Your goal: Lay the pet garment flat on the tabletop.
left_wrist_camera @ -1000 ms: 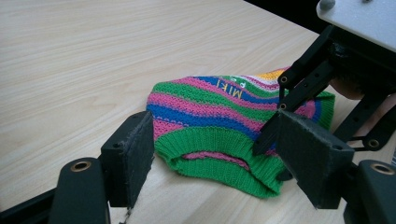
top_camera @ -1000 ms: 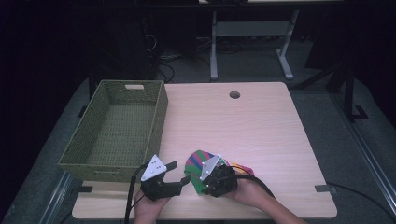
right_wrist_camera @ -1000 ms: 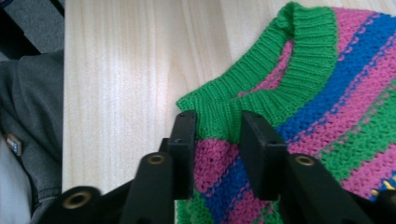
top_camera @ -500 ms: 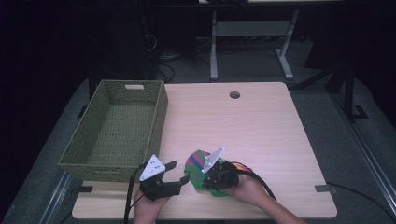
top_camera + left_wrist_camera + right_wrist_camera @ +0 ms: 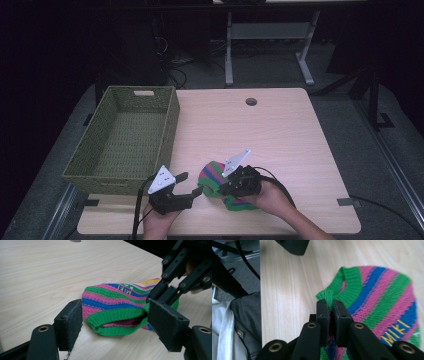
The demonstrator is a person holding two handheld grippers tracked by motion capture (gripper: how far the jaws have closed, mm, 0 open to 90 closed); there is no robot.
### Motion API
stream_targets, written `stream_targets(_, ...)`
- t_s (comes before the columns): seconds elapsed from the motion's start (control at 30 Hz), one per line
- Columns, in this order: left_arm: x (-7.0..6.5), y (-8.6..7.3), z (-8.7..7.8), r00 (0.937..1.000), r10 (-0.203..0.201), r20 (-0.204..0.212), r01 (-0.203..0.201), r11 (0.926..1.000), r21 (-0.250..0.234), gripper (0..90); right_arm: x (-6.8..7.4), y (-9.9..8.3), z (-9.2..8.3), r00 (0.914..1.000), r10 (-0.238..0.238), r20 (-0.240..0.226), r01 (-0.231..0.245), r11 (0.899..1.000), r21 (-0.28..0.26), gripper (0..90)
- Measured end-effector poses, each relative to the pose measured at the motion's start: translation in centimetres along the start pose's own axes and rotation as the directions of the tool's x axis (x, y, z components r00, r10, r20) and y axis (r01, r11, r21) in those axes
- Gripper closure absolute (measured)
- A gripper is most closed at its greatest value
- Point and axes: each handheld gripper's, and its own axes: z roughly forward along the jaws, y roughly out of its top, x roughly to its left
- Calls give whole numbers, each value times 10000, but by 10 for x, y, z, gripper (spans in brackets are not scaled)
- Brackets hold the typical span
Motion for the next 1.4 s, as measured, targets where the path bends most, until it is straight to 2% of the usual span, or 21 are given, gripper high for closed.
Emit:
stream_targets(0.17,-1,0,0,10000,3,-6,-3,10000,-42,278,-3,2,-17,9998,13,222,-6,9995,-317,840)
stream_targets(0.37,1,0,-2,9995,-258,179,263,9994,-238,278,-9,4,-41,9986,404,337,-372,9951,-917,841)
stream_targets(0.57,-2,1,0,9997,-180,181,186,9991,-376,278,-16,4,-69,9968,674,425,-597,9849,-1624,841)
stream_targets(0.77,-4,3,4,9997,-41,243,48,9995,-307,279,-23,4,-87,9955,790,515,-679,9796,-1891,841)
stream_targets(0.93,-3,7,13,9994,-42,358,50,9998,-218,269,-31,1,-98,9945,953,424,-842,9733,-2133,840)
stream_targets(1.03,-6,7,22,9988,112,478,-110,9999,-50,269,-35,1,-104,9941,1006,400,-898,9725,-2149,841)
stream_targets(1.2,-5,13,40,9966,599,562,-614,9978,251,266,-38,2,-110,9954,895,338,-794,9702,-2287,841)
stream_targets(1.27,-4,15,43,9963,623,589,-643,9974,322,261,-37,1,-112,9958,855,322,-758,9698,-2320,841)
stream_targets(1.3,-2,16,53,9960,601,657,-633,9969,475,261,-37,1,-113,9958,859,320,-761,9695,-2328,841)
stream_targets(1.4,0,19,64,9947,774,673,-824,9938,750,252,-37,-1,-114,9961,834,272,-747,9687,-2368,840)
